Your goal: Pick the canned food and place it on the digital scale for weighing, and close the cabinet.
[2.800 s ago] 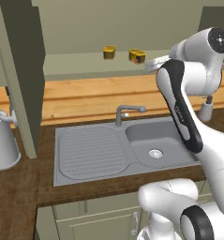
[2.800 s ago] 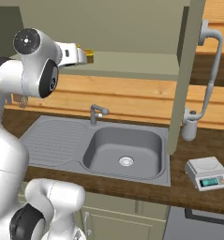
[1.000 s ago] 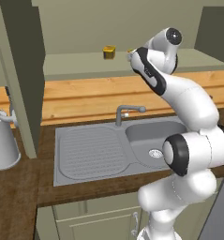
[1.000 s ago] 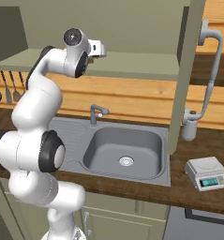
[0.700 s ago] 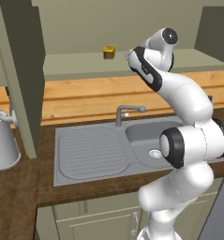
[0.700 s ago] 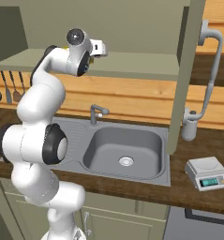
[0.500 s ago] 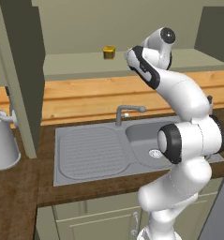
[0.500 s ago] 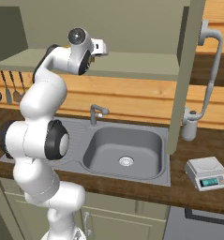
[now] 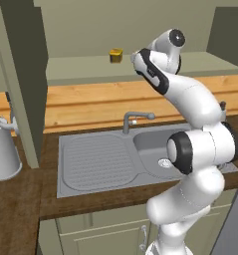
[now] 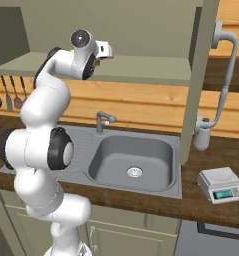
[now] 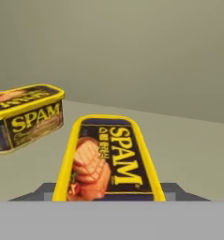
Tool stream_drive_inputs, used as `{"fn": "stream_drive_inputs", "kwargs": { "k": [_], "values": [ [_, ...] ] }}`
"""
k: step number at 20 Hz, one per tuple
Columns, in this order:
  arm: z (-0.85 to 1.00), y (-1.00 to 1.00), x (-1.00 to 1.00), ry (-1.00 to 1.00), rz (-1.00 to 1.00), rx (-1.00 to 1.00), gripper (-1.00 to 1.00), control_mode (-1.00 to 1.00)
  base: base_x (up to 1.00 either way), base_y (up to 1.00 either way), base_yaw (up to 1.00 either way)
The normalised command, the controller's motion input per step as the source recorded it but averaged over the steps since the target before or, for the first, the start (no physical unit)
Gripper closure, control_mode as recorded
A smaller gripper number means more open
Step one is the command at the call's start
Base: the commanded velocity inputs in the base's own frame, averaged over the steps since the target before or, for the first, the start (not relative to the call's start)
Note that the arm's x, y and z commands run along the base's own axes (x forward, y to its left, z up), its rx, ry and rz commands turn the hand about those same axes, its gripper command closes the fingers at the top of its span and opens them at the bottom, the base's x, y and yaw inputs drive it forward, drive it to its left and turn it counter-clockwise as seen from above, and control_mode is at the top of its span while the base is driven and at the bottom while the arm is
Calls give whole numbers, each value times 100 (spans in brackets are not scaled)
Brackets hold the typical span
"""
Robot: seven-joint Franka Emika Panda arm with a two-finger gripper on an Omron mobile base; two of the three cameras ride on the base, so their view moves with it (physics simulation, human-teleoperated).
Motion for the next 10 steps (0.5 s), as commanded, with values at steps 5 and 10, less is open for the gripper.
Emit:
{"fn": "stream_drive_inputs", "kwargs": {
  "k": [5,10],
  "values": [
    [-9,-37,-100,-28,-2,6,100,-100,0,0,0],
    [36,-36,-100,-11,-5,5,100,-100,0,0,0]
  ]
}}
